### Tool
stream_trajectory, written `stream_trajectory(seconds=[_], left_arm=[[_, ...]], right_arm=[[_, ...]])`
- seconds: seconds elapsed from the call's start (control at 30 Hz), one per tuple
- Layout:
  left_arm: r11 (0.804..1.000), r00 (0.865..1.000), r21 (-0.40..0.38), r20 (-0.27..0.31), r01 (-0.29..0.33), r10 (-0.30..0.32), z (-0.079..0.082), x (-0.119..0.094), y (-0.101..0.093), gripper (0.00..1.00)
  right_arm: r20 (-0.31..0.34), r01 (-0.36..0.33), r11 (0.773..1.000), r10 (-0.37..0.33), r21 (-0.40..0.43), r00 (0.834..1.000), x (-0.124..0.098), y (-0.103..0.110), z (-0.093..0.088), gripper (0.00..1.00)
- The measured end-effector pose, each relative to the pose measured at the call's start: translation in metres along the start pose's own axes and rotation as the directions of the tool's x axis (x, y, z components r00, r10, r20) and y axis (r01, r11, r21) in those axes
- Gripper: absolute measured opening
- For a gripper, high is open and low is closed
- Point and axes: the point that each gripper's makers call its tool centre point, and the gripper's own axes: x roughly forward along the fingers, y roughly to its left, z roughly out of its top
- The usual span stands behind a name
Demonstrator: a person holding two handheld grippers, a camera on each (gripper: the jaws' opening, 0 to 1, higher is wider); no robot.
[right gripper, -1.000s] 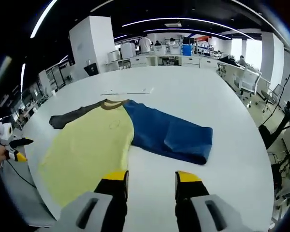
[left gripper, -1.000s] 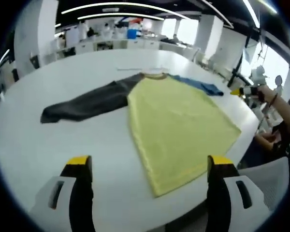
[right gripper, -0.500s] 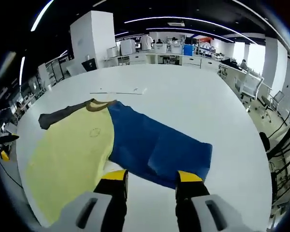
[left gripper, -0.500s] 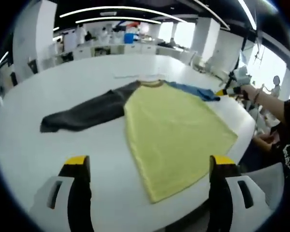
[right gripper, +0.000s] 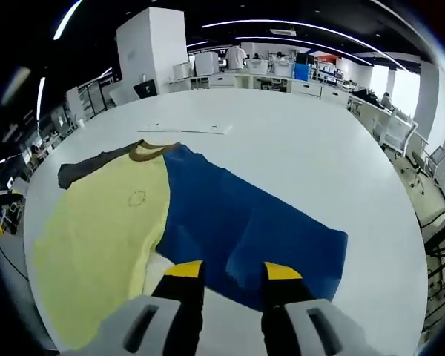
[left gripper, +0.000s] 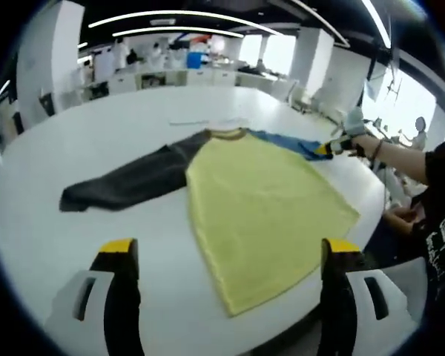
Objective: Fold the garment on the visible template until the final outline fits inside the template.
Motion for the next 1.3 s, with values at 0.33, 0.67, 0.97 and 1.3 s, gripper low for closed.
stream_trajectory(seconds=[0.33,0.67,0.97,1.3], left_arm=[[0.999,1.000,-0.031,-0.003,-0.025,0.025,-0.005,-0.003,0.006,0.96],[0.999,1.000,-0.017,0.001,-0.028,0.028,-0.004,-0.005,0.005,0.97],[1.000,0.999,-0.007,0.030,-0.026,0.026,0.003,-0.005,0.005,0.97],[0.999,0.999,-0.015,0.019,-0.041,0.042,0.000,-0.006,0.007,0.97]], right_arm=[[-0.051,0.053,0.997,-0.056,-0.057,0.997,0.006,-0.008,-0.010,0.06],[-0.048,0.094,0.991,-0.099,-0.096,0.994,0.002,-0.011,-0.005,0.00],[0.006,0.106,0.986,-0.106,-0.126,0.994,-0.009,-0.003,0.027,0.00],[0.044,0.113,0.978,-0.107,-0.175,0.993,-0.010,0.019,0.058,0.00]])
